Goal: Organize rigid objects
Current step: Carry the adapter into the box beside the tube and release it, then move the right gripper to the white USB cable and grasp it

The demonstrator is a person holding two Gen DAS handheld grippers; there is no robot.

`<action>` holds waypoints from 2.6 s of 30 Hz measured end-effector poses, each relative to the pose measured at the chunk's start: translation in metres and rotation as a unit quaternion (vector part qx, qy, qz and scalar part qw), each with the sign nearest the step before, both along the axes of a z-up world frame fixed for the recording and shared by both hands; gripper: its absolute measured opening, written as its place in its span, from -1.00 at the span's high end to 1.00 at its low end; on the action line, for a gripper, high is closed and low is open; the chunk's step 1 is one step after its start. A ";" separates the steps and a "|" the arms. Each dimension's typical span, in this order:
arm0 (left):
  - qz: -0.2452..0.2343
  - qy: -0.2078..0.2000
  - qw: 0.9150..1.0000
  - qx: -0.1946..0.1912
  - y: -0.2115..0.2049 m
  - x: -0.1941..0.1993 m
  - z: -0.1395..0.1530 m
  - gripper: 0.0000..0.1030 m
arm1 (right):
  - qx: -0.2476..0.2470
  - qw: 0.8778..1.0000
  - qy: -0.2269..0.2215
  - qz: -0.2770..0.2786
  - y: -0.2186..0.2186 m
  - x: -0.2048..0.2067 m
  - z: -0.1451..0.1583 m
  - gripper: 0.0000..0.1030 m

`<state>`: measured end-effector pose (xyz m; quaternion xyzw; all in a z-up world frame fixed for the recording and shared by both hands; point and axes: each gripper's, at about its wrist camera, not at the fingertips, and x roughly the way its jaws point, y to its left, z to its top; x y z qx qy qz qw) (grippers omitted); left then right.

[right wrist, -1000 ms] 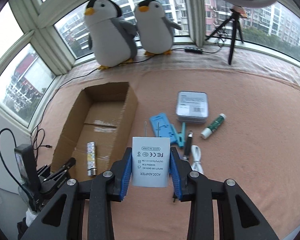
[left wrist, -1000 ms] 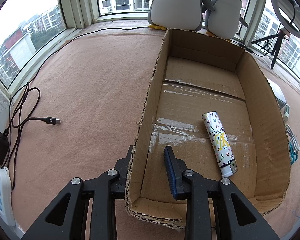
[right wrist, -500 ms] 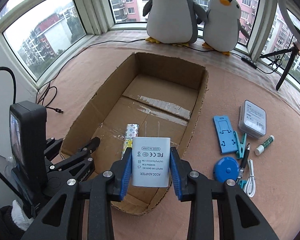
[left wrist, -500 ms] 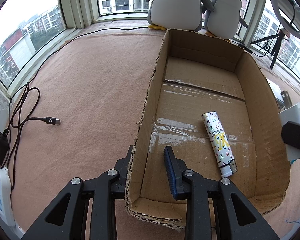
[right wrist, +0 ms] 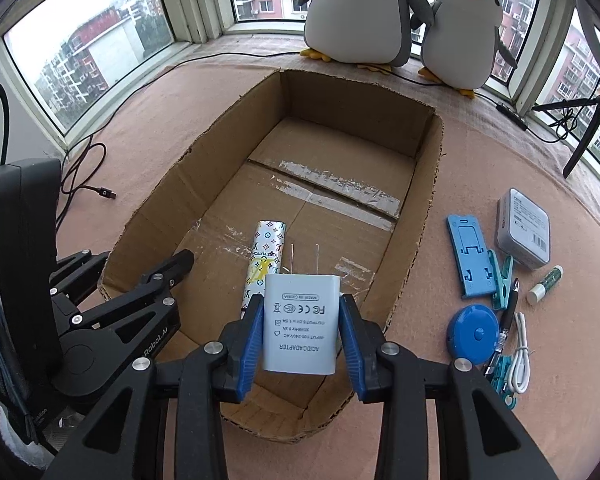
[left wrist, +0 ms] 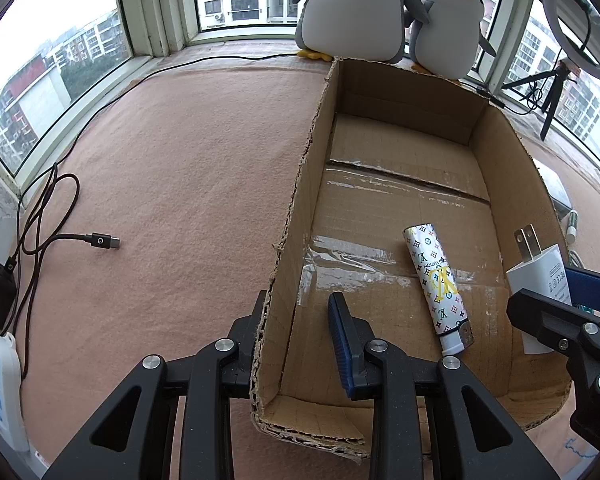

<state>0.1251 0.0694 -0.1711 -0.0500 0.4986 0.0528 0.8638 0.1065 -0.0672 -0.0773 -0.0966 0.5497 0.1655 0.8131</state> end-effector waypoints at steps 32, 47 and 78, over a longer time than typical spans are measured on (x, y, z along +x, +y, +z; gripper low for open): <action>-0.002 -0.001 1.000 0.000 0.000 0.000 0.000 0.40 | 0.060 0.988 0.016 -0.142 -0.157 0.012 0.038 0.11; -0.002 -0.001 1.000 0.001 0.000 0.001 -0.001 0.40 | 0.100 0.968 0.106 -0.204 -0.219 0.025 -0.011 0.11; -0.002 -0.001 1.000 0.000 0.000 0.000 -0.001 0.40 | 0.104 0.965 0.129 -0.201 -0.212 0.042 -0.033 0.66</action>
